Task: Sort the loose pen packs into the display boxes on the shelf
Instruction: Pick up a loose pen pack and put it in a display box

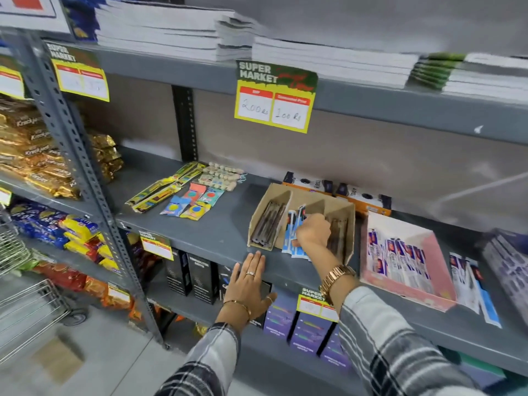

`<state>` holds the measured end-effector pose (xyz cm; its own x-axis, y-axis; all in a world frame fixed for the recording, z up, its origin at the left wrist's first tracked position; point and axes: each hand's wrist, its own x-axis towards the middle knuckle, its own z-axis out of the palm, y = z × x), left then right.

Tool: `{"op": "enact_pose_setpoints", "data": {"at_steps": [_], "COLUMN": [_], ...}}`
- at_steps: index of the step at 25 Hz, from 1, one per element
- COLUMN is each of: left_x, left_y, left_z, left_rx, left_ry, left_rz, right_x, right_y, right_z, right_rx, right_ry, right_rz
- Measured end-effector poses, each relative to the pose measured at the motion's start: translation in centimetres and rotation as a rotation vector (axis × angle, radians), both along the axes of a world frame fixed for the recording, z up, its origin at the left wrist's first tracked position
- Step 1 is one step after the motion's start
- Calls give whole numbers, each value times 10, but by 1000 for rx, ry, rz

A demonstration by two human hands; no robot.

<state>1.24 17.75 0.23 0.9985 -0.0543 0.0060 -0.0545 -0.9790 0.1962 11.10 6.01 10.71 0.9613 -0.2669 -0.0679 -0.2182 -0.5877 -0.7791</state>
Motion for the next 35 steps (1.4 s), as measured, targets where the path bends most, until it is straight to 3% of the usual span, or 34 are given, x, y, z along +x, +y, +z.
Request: {"op": "enact_pose_setpoints", "data": {"at_steps": [4, 11, 16, 19, 32, 35], "left_x": [1, 9, 7, 6, 6, 7], "left_y": [0, -1, -1, -1, -5, -4], "left_z": [-5, -23, -23, -20, -14, -14], "left_rx": [-125, -115, -81, -75, -70, -75], "left_ry": [59, -81, -104, -81, -7, 7], "left_rz": [-5, 36, 52, 64, 75, 71], "right_x": [9, 11, 17, 14, 11, 11], "right_y": [13, 16, 10, 6, 11, 8], "right_z": [-8, -13, -16, -20, -23, -21], "right_rx": [-77, -364, -563, -681, -686, -748], "right_ry": [108, 75, 191, 231, 189, 263], "right_rz": [24, 72, 466, 588, 518, 561]}}
